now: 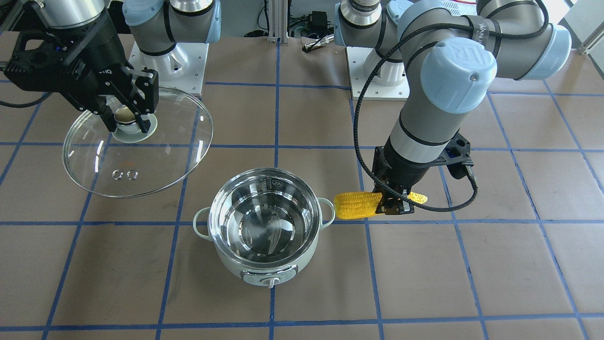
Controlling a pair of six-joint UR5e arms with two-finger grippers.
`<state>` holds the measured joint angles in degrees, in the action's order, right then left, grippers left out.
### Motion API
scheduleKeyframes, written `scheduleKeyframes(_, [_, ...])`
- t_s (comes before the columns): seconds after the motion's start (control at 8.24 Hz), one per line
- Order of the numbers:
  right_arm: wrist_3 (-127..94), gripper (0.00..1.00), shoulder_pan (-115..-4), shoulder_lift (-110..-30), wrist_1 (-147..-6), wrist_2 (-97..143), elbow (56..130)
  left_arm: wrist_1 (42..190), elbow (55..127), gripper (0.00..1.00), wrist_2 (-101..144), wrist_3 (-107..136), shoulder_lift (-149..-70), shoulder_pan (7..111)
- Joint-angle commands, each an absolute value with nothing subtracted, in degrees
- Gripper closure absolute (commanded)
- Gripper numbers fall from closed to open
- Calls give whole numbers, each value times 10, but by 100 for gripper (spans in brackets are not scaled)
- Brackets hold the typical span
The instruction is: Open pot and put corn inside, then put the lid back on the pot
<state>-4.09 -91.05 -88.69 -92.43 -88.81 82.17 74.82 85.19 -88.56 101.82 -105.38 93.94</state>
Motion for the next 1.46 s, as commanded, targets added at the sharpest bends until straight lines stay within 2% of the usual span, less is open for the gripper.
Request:
scheduleKeyframes(0.0, [-26, 68, -904, -895, -904, -891, 822, 750, 726, 100, -881, 1094, -1151, 1029])
scheduleKeyframes(0.24, [-26, 78, -904, -897, -887, -891, 824, 752, 690, 100, -880, 1117, -1183, 1073])
scheduleKeyframes(0.73, [-22, 81, -904, -897, -892, -889, 826, 749, 697, 100, -823, 1144, -1183, 1103])
scheduleKeyframes(1.09, [-9, 79, -904, -897, -896, -890, 835, 692, 756, 100, -826, 1157, -1188, 1102])
scheduleKeyframes(1.33, [-6, 80, -904, -898, -897, -890, 835, 686, 768, 100, -826, 1162, -1179, 1102])
